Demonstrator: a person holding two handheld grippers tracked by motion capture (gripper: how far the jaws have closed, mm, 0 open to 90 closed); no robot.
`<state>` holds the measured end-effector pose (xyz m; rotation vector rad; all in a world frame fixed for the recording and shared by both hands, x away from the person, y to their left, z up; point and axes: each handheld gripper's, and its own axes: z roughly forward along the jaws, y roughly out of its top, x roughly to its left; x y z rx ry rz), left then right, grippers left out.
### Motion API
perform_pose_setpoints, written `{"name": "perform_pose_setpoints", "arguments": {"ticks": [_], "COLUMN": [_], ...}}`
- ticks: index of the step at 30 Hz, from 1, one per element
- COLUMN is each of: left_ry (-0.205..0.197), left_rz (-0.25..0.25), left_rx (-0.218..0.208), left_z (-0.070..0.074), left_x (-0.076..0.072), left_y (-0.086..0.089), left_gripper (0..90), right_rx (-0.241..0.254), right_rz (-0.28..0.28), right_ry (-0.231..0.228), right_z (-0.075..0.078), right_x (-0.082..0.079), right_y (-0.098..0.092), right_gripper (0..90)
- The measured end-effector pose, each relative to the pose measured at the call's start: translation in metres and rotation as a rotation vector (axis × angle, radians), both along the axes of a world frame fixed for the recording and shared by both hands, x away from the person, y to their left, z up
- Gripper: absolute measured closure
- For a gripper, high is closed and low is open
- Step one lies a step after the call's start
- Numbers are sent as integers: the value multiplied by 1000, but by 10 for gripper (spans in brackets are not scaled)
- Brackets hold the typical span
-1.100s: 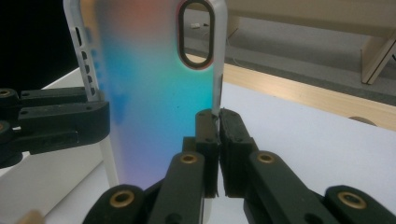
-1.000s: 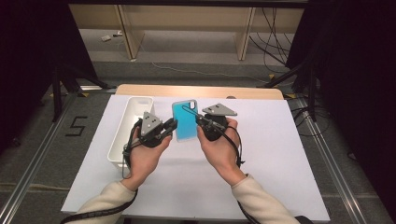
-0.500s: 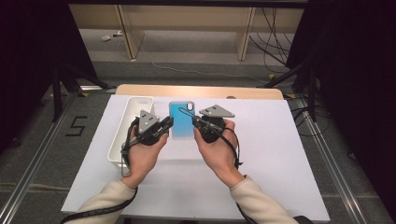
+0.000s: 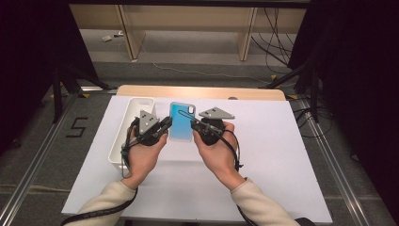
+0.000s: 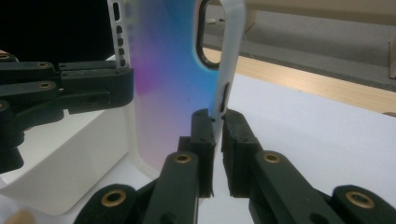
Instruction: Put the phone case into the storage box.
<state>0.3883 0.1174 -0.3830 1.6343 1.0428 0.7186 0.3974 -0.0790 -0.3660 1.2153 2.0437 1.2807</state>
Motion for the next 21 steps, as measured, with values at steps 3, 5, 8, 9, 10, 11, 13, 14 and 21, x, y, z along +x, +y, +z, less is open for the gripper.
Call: {"name": "perform_pose_setpoints", "arguments": {"ticks": [3,5,8,9,10,11,13,14,21], "left_ry": [-5,-4,-8,-10,-12,-11,-16,-17,-13], "left_rz": [6,10,16,20,23,27,36,39,54], "left_rx": [5,11,16,19,21,20,22,23,28], "left_z": [0,0,0,0,0,0,0,0,-1], "left_x": [0,0,0,0,0,-1,-1,0,1], "left_y": [1,1,1,1,1,1,1,1,3], "left_gripper": [862,863,865,865,866,866,868,869,878], "right_rx": [4,11,9,4,8,10,9,11,19], "right_rz": [10,11,17,17,19,25,26,31,53], "right_ry": [-3,-1,6,-4,-5,3,-9,-10,-38], "right_z": [-1,-1,-2,-2,-2,-2,-2,-2,-1], "right_x": [1,0,0,0,0,0,0,1,0], "right_y": [1,2,2,2,2,3,3,3,6], "right_gripper": [838,836,831,829,826,821,804,792,680]}}
